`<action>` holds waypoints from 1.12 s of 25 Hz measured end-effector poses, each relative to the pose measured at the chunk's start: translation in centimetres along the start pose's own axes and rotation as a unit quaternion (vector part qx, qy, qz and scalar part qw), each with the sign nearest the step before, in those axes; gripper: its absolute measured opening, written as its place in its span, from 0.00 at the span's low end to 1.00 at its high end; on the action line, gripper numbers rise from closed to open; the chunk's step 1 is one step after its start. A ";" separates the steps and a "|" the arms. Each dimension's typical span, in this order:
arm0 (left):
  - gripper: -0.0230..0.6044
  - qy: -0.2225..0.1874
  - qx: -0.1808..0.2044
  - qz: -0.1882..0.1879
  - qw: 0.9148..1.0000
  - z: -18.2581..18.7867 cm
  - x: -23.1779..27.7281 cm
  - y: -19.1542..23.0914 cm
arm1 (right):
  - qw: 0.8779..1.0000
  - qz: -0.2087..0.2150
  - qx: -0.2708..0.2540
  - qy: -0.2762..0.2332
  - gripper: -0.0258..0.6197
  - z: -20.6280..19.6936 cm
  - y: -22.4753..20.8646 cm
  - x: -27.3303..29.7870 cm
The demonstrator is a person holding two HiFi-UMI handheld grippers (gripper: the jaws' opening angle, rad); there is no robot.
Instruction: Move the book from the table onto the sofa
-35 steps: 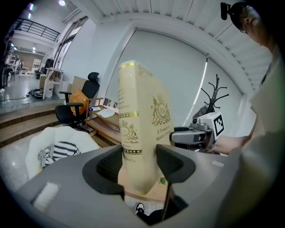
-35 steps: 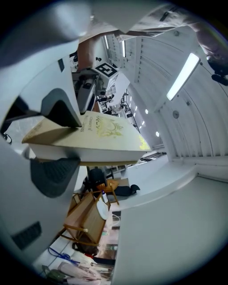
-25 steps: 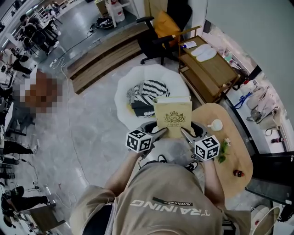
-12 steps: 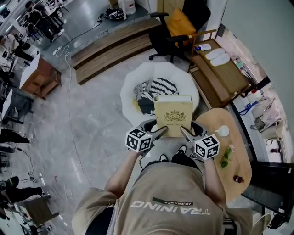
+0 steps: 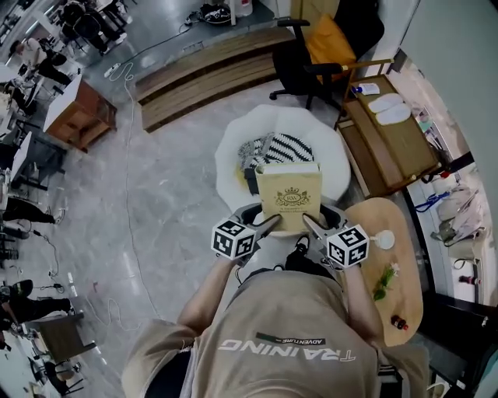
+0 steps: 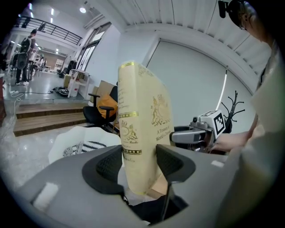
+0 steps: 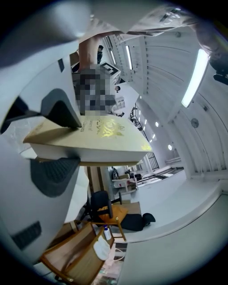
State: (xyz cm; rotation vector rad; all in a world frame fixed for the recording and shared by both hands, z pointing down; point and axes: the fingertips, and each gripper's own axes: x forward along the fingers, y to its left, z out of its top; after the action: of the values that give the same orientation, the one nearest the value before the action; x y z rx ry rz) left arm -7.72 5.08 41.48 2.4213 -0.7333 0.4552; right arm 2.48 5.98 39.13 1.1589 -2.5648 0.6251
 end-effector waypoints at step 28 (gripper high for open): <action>0.41 -0.005 -0.019 0.086 0.996 8.5 7.7 6.4 | 0.996 0.090 -0.010 -0.012 0.37 6.0 -11.1 6.7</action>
State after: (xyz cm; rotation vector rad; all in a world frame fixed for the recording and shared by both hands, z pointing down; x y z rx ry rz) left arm -4.14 -7.55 41.01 2.3365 -0.9502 0.4926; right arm 6.21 -7.83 39.66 0.9397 -2.7098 0.6263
